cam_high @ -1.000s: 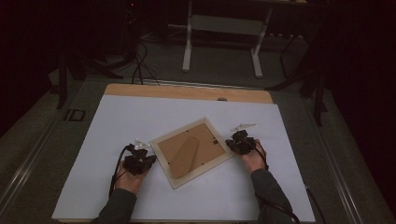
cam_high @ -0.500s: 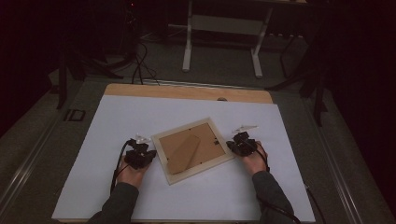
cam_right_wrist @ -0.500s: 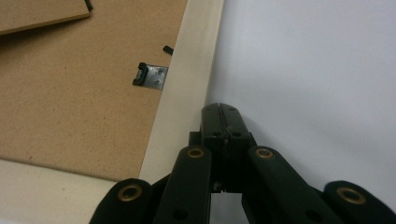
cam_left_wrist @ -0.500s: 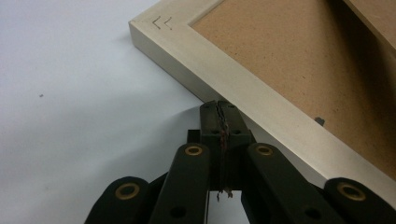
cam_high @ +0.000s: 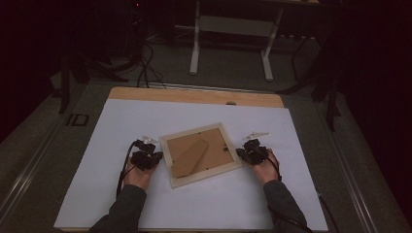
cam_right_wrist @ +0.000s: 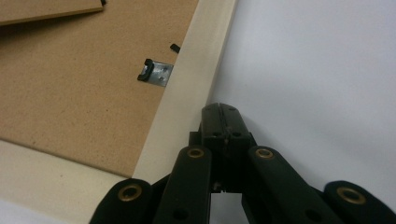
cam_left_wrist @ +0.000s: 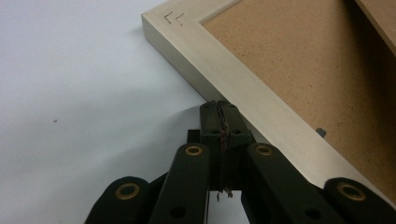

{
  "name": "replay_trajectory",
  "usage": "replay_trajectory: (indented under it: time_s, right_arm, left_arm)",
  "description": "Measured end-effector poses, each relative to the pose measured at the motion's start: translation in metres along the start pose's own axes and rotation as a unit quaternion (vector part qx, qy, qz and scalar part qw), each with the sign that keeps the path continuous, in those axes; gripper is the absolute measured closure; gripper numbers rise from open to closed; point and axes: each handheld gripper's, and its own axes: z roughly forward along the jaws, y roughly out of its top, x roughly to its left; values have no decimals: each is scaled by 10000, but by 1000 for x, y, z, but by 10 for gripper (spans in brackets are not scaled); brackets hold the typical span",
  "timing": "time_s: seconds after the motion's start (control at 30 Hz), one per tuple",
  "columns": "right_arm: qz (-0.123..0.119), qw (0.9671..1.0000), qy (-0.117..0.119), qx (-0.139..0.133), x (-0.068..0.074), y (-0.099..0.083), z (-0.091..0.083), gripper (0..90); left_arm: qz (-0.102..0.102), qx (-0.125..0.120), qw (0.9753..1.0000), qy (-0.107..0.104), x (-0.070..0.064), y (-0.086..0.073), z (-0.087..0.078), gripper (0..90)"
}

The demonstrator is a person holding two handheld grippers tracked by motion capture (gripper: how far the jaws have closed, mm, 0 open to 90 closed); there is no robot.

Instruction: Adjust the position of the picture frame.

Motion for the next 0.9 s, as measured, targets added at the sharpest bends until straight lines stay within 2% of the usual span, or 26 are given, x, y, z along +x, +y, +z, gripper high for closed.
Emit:
replay_trajectory:
  time_s: [0.37,0.77,0.9]
  right_arm:
    - [21,10000,24,-24,3,-4,-3,900]
    - [-19,10000,63,-44,7,-8,-5,900]
    - [-37,10000,64,-30,8,-8,-5,900]
  left_arm:
    - [102,16,9998,141,1,7,5,900]
    - [97,45,9997,210,5,16,11,900]
    - [180,98,9993,299,5,21,14,900]
